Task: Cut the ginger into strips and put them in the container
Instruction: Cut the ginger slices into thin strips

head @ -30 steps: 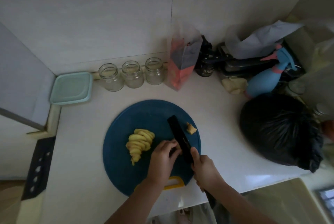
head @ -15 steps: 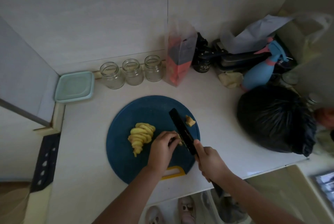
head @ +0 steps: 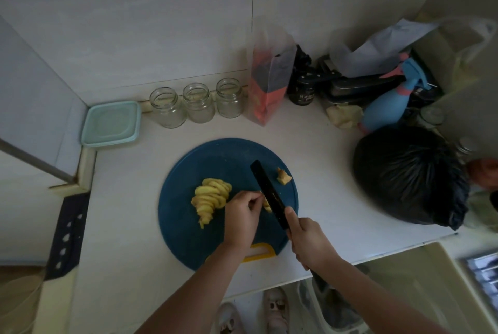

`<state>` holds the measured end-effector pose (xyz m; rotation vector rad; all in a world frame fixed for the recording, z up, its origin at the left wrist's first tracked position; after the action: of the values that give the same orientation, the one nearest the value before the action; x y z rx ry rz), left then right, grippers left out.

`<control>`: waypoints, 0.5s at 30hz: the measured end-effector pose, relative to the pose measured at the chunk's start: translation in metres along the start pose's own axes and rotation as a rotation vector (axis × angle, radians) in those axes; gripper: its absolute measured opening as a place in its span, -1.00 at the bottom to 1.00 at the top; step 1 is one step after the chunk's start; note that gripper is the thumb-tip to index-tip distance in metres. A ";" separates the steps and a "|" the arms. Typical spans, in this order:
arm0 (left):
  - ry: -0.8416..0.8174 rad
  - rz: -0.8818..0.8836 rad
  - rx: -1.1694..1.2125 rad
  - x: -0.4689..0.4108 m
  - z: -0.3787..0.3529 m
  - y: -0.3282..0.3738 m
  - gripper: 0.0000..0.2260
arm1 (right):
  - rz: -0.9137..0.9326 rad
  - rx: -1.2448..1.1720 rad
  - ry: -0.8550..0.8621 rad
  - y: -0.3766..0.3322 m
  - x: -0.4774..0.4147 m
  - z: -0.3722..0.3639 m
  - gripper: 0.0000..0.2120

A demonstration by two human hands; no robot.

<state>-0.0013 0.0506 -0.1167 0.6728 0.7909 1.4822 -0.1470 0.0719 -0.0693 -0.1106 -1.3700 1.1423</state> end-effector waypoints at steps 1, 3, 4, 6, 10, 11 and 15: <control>0.003 0.004 0.000 0.000 0.000 0.000 -0.94 | 0.003 -0.003 0.004 0.000 0.000 0.000 -0.43; 0.004 0.007 -0.003 -0.001 0.000 0.001 -0.95 | 0.007 -0.003 0.008 0.000 0.001 -0.001 -0.43; 0.003 0.007 -0.005 -0.001 0.000 0.001 -0.94 | 0.007 0.002 0.008 0.000 0.001 -0.001 -0.44; -0.001 0.003 -0.010 -0.001 -0.001 0.001 -0.94 | 0.003 0.004 0.013 0.000 0.001 -0.002 -0.44; -0.008 -0.002 -0.024 -0.001 -0.001 0.002 -0.94 | 0.005 0.007 0.026 0.002 -0.001 -0.006 -0.44; -0.011 -0.012 -0.035 -0.001 -0.001 0.002 -0.94 | 0.002 0.007 0.027 0.001 -0.002 -0.006 -0.44; -0.027 -0.039 -0.068 -0.001 -0.002 0.001 -0.94 | 0.006 0.029 0.027 -0.001 -0.002 -0.007 -0.45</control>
<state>-0.0037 0.0493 -0.1171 0.6213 0.7261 1.4555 -0.1405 0.0739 -0.0726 -0.1090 -1.3291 1.1620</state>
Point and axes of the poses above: each hand's wrist, its own x-axis away from the middle knuckle, its own z-axis out of the back of the hand, y = z × x, the point moved 1 cm from there along -x, towards the middle knuckle, and after that the axes turned 12 degrees about -y, right-handed, at the moved point
